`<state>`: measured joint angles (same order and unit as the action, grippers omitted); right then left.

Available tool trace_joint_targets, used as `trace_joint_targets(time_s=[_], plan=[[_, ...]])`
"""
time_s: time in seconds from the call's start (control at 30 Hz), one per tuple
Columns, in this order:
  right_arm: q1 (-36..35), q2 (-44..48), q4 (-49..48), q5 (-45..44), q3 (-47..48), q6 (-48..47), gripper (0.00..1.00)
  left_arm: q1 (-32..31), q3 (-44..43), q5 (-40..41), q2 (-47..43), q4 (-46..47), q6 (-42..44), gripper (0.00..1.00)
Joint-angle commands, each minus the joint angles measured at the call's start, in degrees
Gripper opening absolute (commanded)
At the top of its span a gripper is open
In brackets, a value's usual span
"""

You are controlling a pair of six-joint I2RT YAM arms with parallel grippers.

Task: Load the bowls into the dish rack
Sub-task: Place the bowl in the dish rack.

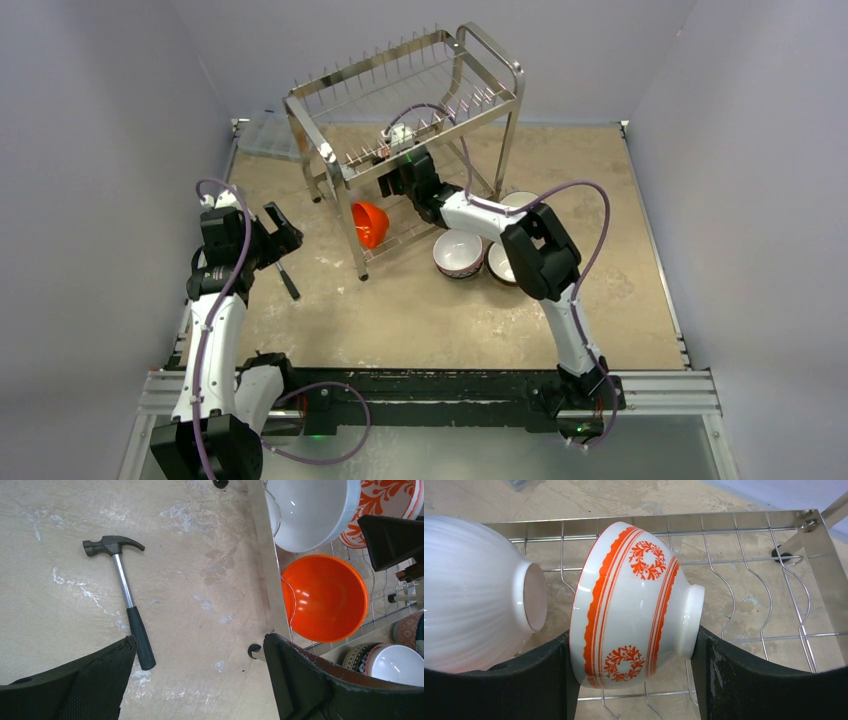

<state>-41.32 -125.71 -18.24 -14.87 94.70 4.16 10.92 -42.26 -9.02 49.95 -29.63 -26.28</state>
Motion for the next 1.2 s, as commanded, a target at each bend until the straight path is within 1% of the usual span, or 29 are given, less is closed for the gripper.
trace_joint_targets(time_s=[0.0,0.17,0.27,0.3,0.37,0.4,0.43,0.47,0.5,0.53,0.6,0.73,0.77,0.8,1.03,1.17], plan=[[0.1,-1.4,-4.3,0.3,4.6,-3.2,0.0,0.4,0.4,-0.6,0.1,1.9,1.2,0.96],[0.1,-4.2,-4.6,1.6,6.0,-5.6,0.0,0.4,0.4,-0.6,0.2,1.9,1.2,0.96],[0.1,-4.5,-4.8,5.1,5.3,-5.7,0.0,0.3,0.4,-0.7,0.3,1.9,1.2,0.96],[0.0,-4.5,-5.0,6.2,5.0,-5.5,0.02,0.4,0.4,-0.6,0.3,1.9,1.2,0.96],[0.0,-4.0,-5.1,7.2,4.3,-4.7,0.16,0.3,0.4,-0.6,0.4,1.9,1.2,0.96],[0.1,-3.7,-4.9,7.8,3.8,-3.8,0.25,0.4,0.4,-0.7,0.4,1.9,1.3,0.95],[0.0,-3.2,-4.4,8.3,3.5,-2.3,0.39,0.4,0.4,-0.6,0.4,1.9,1.2,0.95],[0.1,-2.8,-3.9,8.2,3.0,-1.2,0.5,0.4,0.4,-0.7,0.4,1.9,1.3,0.95],[0.1,-2.3,-3.1,8.2,2.7,-0.2,0.59,0.4,0.4,-0.7,0.4,1.9,1.3,0.96],[0.1,-1.7,-2.6,7.9,2.4,0.6,0.65,0.4,0.4,-0.7,0.4,1.9,1.3,0.96],[0.1,-0.5,-1.9,6.7,1.2,2.2,0.74,0.4,0.4,-0.8,0.4,2.0,1.2,0.95],[0.1,3.1,-2.0,3.6,-2.1,5.1,0.86,0.4,0.5,-1.1,0.5,2.1,1.3,0.95],[0.1,4.0,-1.9,2.8,-2.7,5.7,0.97,0.4,0.5,-1.2,0.5,2.1,1.3,0.95],[0.1,4.9,-2.0,2.3,-3.4,6.4,0.99,0.3,0.5,-1.2,0.5,2.1,1.3,0.96],[0.1,11.0,-2.8,1.3,-8.3,9.3,0.99,0.4,0.5,-1.5,0.5,2.1,1.4,0.96],[0.3,13.1,-0.4,0.7,-10.4,11.6,0.99,0.4,0.6,-1.9,0.4,2.2,1.4,0.96]])
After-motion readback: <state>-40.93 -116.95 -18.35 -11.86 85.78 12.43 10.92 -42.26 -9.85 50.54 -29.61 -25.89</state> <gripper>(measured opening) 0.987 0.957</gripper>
